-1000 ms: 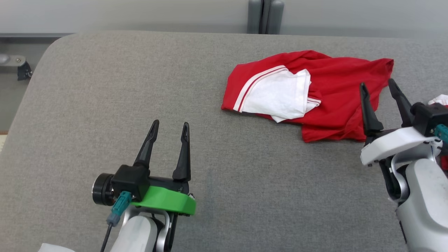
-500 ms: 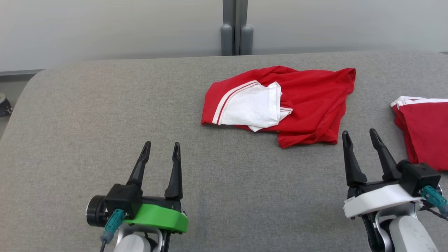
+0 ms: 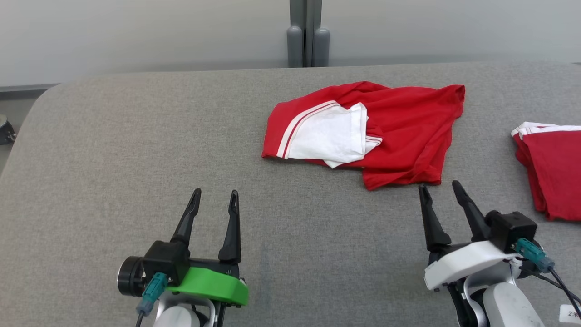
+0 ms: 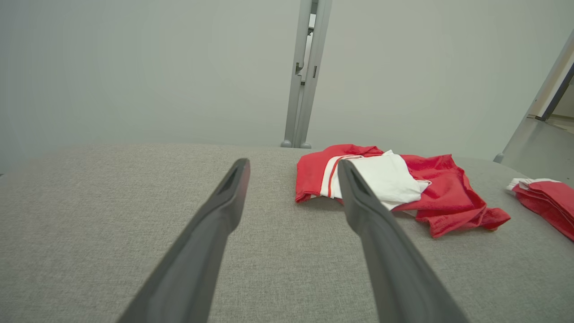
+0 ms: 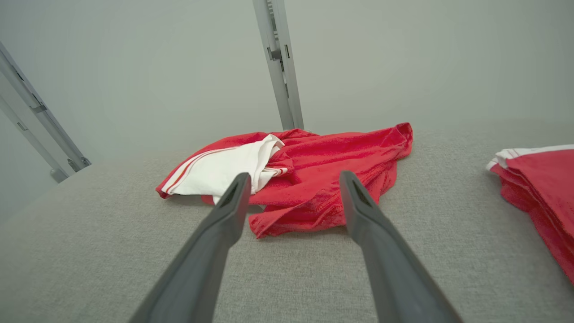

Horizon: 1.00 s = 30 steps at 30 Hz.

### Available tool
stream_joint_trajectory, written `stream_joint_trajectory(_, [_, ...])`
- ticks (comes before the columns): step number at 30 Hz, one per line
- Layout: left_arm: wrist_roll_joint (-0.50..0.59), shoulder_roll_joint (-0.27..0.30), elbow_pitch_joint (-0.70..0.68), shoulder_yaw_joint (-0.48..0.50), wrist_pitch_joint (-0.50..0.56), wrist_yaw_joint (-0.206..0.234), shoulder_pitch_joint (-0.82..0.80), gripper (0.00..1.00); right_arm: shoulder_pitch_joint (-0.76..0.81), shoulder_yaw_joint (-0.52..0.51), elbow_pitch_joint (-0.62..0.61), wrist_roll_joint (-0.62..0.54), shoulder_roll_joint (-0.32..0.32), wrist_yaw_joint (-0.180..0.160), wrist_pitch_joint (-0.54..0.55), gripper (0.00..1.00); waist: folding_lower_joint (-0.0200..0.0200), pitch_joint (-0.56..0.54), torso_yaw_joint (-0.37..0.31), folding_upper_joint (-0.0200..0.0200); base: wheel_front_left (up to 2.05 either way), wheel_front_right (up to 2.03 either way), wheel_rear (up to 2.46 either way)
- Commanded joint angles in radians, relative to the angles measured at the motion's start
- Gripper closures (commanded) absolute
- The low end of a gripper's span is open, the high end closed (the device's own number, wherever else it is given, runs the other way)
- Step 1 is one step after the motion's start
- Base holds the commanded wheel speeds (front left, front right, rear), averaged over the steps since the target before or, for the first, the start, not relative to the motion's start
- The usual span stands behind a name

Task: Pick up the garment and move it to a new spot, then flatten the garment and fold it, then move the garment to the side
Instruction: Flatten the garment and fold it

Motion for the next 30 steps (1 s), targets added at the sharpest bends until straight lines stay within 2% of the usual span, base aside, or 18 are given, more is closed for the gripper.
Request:
stream_joint_trajectory(1, [0.011, 0.003, 0.000, -0.004, 0.000, -0.006, -0.023, 0.00, -0.025, 0.009, 0.023, -0.008, 0.002, -0.001, 0.009, 0.00, 0.0000, 0.023, 0.023, 0.0000, 0.00, 0.00, 0.00])
stream_joint_trajectory(10, [0.000, 0.003, 0.006, -0.045, 0.000, -0.001, -0.069, 0.00, -0.162, 0.002, 0.243, 0.024, 0.009, -0.001, 0.062, 0.00, 0.0000, 0.111, 0.123, 0.0000, 0.00, 0.00, 0.00])
stream_joint_trajectory(16, [-0.012, 0.003, 0.001, -0.060, 0.000, 0.008, -0.087, 0.00, -0.232, -0.022, 0.367, 0.035, 0.008, -0.001, 0.057, 0.00, 0.0000, 0.141, 0.188, 0.0000, 0.00, 0.00, 0.00])
stream_joint_trajectory(23, [-0.018, 0.003, -0.001, -0.065, 0.000, 0.015, -0.093, 0.00, -0.299, -0.049, 0.472, 0.034, 0.006, -0.001, 0.031, 0.00, 0.0000, 0.148, 0.226, 0.0000, 0.00, 0.00, 0.00])
stream_joint_trajectory(24, [-0.019, 0.003, -0.002, -0.066, 0.000, 0.016, -0.093, 0.00, -0.309, -0.055, 0.485, 0.023, 0.003, -0.001, 0.024, 0.13, 0.0000, 0.148, 0.229, 0.0000, 0.00, 0.00, 0.00])
stream_joint_trajectory(25, [-0.020, 0.003, -0.002, -0.067, 0.000, 0.017, -0.092, 0.00, -0.317, -0.061, 0.496, 0.015, 0.002, -0.001, 0.018, 0.60, 0.0000, 0.148, 0.230, 0.0000, 0.00, 0.00, 0.00])
stream_joint_trajectory(26, [-0.020, 0.003, -0.001, -0.067, 0.000, 0.018, -0.091, 0.00, -0.325, -0.057, 0.505, 0.000, 0.003, -0.001, 0.010, 1.00, 0.0000, 0.146, 0.230, 0.0000, 0.00, 0.00, 0.00])
stream_joint_trajectory(30, [-0.022, 0.003, 0.002, -0.061, 0.000, 0.020, -0.082, 0.00, -0.345, -0.028, 0.518, -0.025, 0.004, -0.001, -0.017, 1.00, 0.0000, 0.131, 0.215, 0.0000, 0.00, 0.00, 0.00])
